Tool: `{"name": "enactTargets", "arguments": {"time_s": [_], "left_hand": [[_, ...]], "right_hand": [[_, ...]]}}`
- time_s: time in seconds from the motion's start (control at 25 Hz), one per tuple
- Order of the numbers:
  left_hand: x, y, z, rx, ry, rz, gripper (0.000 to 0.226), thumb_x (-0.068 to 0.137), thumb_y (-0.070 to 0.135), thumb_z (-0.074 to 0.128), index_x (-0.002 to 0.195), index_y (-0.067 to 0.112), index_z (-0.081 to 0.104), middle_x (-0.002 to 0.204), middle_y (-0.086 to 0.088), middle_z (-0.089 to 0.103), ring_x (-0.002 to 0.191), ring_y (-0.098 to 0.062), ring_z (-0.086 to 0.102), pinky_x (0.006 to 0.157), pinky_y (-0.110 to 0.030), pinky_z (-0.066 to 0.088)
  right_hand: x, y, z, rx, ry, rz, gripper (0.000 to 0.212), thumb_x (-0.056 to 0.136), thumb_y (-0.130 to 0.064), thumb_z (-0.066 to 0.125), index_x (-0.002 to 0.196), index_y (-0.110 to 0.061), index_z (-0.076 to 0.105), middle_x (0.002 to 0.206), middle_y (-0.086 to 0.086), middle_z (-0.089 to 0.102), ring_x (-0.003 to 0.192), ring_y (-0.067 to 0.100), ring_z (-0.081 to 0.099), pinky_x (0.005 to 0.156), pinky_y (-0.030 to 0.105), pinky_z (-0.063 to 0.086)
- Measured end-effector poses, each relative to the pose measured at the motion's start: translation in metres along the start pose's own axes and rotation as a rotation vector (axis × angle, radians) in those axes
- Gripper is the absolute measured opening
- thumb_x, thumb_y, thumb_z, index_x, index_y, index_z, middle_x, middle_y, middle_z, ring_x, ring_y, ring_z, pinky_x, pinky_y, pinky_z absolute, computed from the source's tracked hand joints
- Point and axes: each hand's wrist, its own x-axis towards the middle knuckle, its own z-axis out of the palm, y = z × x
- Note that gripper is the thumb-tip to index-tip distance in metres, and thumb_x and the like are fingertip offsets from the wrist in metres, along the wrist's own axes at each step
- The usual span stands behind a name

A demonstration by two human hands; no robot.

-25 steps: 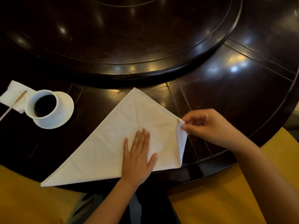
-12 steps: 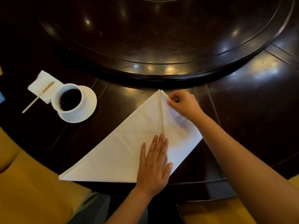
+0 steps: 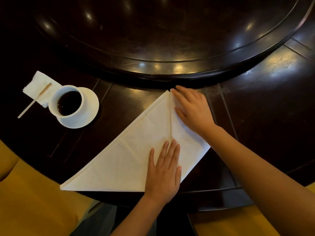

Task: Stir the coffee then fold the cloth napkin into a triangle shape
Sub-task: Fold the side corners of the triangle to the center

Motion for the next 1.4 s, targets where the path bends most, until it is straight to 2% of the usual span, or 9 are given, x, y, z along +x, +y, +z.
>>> {"name": "enactTargets", "arguments": {"time_s": [0.08,0.2,0.48,0.68,0.8,0.88,1.12,1.24,1.4], "left_hand": [[0.001,0.001,0.001,0.027,-0.006,0.0,0.064,0.093,0.045,0.016,0.148,0.012,0.01,0.155,-0.008,0.018,0.142,-0.027,0.018,0.111,-0.055,0.017],[0.002,0.001,0.002,0.064,-0.009,0.013,0.069,0.089,0.046,0.02,0.148,0.011,0.012,0.154,-0.009,0.016,0.142,-0.028,0.015,0.11,-0.057,0.015],[-0.021,-0.004,0.007,0.13,-0.049,0.131,0.068,0.091,0.043,0.023,0.149,0.011,0.007,0.157,-0.008,0.0,0.144,-0.026,0.003,0.109,-0.058,0.011],[-0.022,-0.002,0.003,0.058,-0.012,0.071,0.072,0.09,0.045,0.025,0.148,0.007,0.007,0.155,-0.012,0.016,0.142,-0.027,0.018,0.108,-0.055,0.015],[-0.023,-0.002,0.004,0.048,-0.017,0.061,0.066,0.094,0.046,0.019,0.147,0.007,0.013,0.152,-0.012,0.022,0.141,-0.027,0.02,0.107,-0.056,0.017],[-0.023,-0.002,0.004,0.063,-0.03,0.052,0.069,0.093,0.046,0.021,0.148,0.007,0.009,0.154,-0.012,0.017,0.142,-0.026,0.014,0.109,-0.056,0.014],[-0.029,-0.016,-0.003,0.083,-0.076,0.12,0.069,0.09,0.051,0.027,0.149,0.019,0.011,0.156,-0.008,0.015,0.143,-0.026,0.015,0.109,-0.055,0.012],[-0.034,-0.029,-0.009,0.077,-0.084,0.165,0.068,0.087,0.057,0.033,0.148,0.032,0.017,0.157,-0.004,0.016,0.144,-0.025,0.012,0.109,-0.054,0.007],[-0.037,-0.032,-0.008,0.062,-0.043,0.155,0.068,0.09,0.053,0.031,0.149,0.027,0.01,0.157,-0.005,0.008,0.144,-0.021,0.006,0.109,-0.053,0.006]], "right_hand": [[-0.016,0.0,0.01,-0.12,-0.156,-0.204,0.056,0.095,-0.042,0.024,0.145,-0.017,0.02,0.153,0.008,0.021,0.141,0.024,0.012,0.113,0.046,0.003],[-0.019,0.003,0.021,-0.153,-0.274,-0.227,0.06,0.093,-0.05,0.009,0.145,-0.02,0.002,0.155,0.004,0.006,0.142,0.019,-0.001,0.113,0.039,-0.011],[0.021,-0.004,0.021,-0.249,-0.272,-0.036,0.068,0.092,-0.054,0.009,0.147,-0.016,-0.004,0.157,0.003,-0.003,0.142,0.016,-0.009,0.113,0.046,-0.011],[-0.046,-0.034,0.0,-0.083,-0.058,-0.021,0.059,0.096,-0.044,0.017,0.146,-0.014,0.007,0.155,0.004,0.006,0.143,0.019,-0.001,0.114,0.05,-0.007],[-0.122,-0.049,0.01,-0.105,-0.151,-0.098,0.057,0.097,-0.039,0.022,0.147,-0.014,0.012,0.155,0.006,0.011,0.143,0.021,0.002,0.115,0.049,0.002],[-0.14,-0.033,0.016,-0.153,-0.263,-0.113,0.06,0.095,-0.048,0.023,0.148,-0.02,0.012,0.156,0.006,0.012,0.143,0.02,0.0,0.114,0.048,0.005],[-0.117,0.031,-0.003,-0.199,-0.348,-0.131,0.072,0.088,-0.067,0.024,0.147,-0.033,0.002,0.157,0.002,-0.002,0.142,0.017,-0.01,0.115,0.043,-0.003],[-0.114,0.027,-0.003,-0.205,-0.333,-0.12,0.071,0.088,-0.067,0.019,0.147,-0.031,0.001,0.157,0.002,0.0,0.142,0.016,-0.009,0.114,0.048,-0.004],[-0.115,-0.017,0.007,-0.147,-0.21,0.083,0.069,0.09,-0.061,0.021,0.148,-0.028,0.002,0.157,0.005,-0.003,0.143,0.021,-0.009,0.111,0.055,-0.013]]}}
